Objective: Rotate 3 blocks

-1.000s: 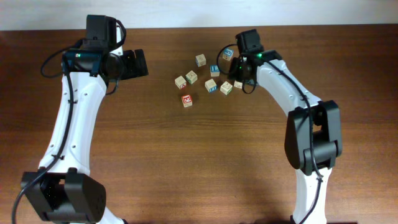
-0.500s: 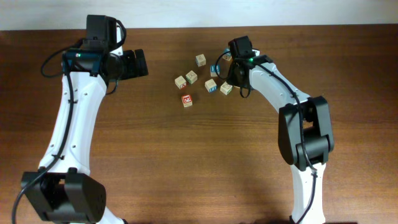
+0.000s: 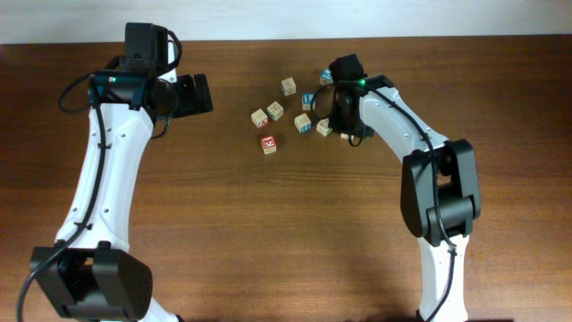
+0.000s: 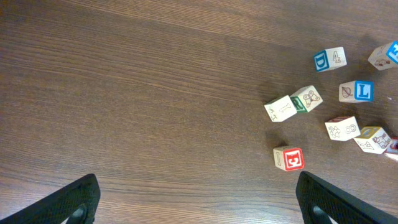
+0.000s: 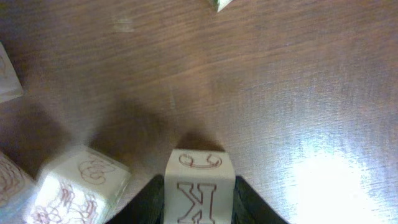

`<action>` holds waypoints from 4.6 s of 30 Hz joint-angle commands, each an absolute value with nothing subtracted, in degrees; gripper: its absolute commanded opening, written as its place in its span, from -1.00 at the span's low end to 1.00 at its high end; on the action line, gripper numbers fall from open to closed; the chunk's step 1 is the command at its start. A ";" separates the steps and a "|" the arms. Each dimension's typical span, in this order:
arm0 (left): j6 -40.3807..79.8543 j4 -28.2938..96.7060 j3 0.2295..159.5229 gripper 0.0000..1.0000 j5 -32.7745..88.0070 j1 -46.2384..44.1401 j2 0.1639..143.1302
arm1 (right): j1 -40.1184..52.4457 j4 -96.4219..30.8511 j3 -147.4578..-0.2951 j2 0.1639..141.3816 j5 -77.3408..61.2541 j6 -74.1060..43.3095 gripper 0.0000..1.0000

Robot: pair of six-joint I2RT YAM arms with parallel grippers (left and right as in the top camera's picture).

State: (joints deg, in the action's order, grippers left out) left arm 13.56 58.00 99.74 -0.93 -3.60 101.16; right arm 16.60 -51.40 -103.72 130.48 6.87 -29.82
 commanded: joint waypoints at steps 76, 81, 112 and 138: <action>13.21 58.13 100.55 0.98 -1.52 -3.60 101.36 | 24.10 -67.35 -104.79 131.74 -5.37 -26.17 -0.45; 13.21 58.13 100.55 0.98 -1.52 -3.60 101.36 | 23.92 -73.25 -104.79 131.74 -1.23 -29.50 -0.45; 13.21 57.93 100.55 0.98 -1.45 -3.60 101.36 | 24.10 -49.74 -118.67 135.72 -0.75 -5.76 0.44; 13.21 57.89 100.55 0.98 -1.32 -3.60 101.36 | 24.25 -72.40 -119.85 139.72 -8.21 -21.98 -0.34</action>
State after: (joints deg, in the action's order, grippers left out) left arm 13.50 57.84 99.77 -0.91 -3.60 101.16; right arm 24.10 -69.43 -119.68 140.53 -4.56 -18.28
